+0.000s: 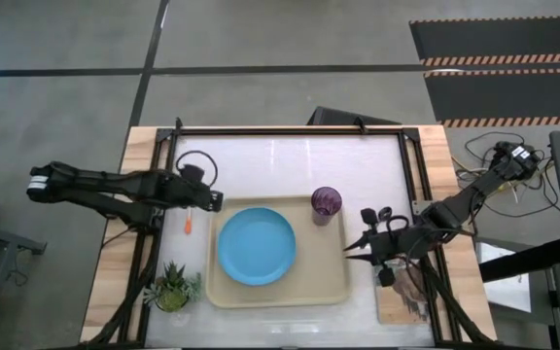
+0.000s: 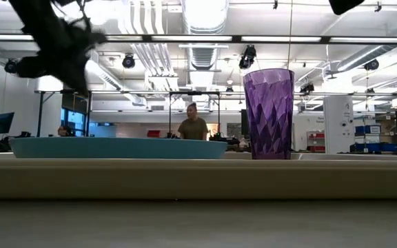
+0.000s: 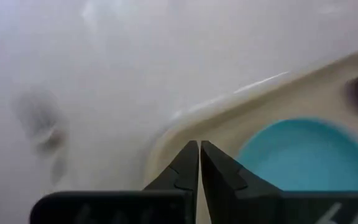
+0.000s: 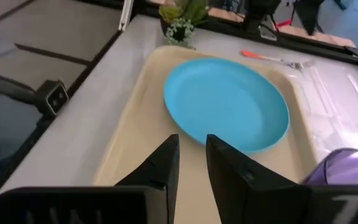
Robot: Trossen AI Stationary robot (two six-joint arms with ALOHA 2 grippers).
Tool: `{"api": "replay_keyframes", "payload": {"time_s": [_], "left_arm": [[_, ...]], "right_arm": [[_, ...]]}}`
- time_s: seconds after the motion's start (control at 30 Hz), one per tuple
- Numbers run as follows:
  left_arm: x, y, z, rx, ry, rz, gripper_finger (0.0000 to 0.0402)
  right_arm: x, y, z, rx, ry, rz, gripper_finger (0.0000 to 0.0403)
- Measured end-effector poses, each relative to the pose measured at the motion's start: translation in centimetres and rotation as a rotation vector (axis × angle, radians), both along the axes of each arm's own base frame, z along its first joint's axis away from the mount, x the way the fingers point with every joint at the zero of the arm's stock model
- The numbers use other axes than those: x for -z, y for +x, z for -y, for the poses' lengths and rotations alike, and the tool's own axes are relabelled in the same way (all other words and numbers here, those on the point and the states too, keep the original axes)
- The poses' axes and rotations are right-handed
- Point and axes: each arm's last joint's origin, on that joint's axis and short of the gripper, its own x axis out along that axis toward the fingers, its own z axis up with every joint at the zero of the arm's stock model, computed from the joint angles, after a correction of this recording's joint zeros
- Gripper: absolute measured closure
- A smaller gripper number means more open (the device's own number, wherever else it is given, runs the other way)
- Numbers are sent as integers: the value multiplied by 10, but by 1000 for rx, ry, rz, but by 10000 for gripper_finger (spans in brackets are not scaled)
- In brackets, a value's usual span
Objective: Pick and place plate/cup/fork/spoon on tray
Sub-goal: Put the orange fork on the white tray to the left side of the blue plate
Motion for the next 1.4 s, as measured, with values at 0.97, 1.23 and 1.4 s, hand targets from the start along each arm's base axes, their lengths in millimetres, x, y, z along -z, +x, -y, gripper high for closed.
{"api": "replay_keyframes", "payload": {"time_s": [0.97,1.23,1.4], "left_arm": [[92,-4,-21,-309,-167,-434,401],[103,-9,-20,-295,-233,-436,333],[102,-8,-20,-296,-219,-432,266]], "right_arm": [[-8,-20,9,-58,-63,0,344],[-7,-21,9,-50,-46,-13,344],[-7,-22,9,-51,-47,-12,344]]}}
